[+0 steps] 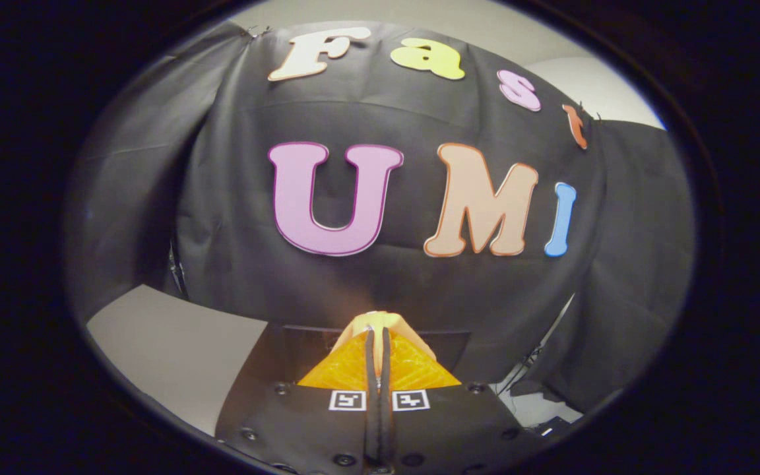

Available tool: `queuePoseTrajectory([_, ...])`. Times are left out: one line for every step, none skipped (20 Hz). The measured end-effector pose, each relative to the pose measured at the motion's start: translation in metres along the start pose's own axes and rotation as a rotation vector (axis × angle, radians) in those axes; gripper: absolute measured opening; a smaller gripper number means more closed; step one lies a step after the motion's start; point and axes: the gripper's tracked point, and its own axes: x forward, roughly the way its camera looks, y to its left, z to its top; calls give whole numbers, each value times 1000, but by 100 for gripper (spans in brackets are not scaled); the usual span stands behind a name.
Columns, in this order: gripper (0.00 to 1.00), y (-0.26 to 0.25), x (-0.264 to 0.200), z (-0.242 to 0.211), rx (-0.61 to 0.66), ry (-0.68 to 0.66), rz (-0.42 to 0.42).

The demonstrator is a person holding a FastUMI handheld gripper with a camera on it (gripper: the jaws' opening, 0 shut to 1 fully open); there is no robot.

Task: Put the clothes into the washing machine and then close the washing machine lid.

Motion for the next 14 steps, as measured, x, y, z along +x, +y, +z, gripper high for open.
queuePoseTrajectory([0,-1,6,-16,2,25,-2])
queuePoseTrajectory([0,0,13,-33,6,52,3])
queuePoseTrajectory([0,1,18,-48,8,79,6])
queuePoseTrajectory([0,1,23,-62,10,98,11])
queuePoseTrajectory([0,2,28,-76,12,114,15])
queuePoseTrajectory([0,1,33,-90,14,131,17])
queuePoseTrajectory([0,0,38,-104,15,146,20])
queuePoseTrajectory([1,0,43,-117,16,163,17])
queuePoseTrajectory([1,0,45,-130,13,182,16])
queuePoseTrajectory([1,2,47,-142,18,197,24])
queuePoseTrajectory([0,7,50,-153,25,212,38])
queuePoseTrajectory([1,11,52,-164,30,226,52])
queuePoseTrajectory([1,14,55,-175,38,244,66])
queuePoseTrajectory([0,18,57,-185,49,263,83])
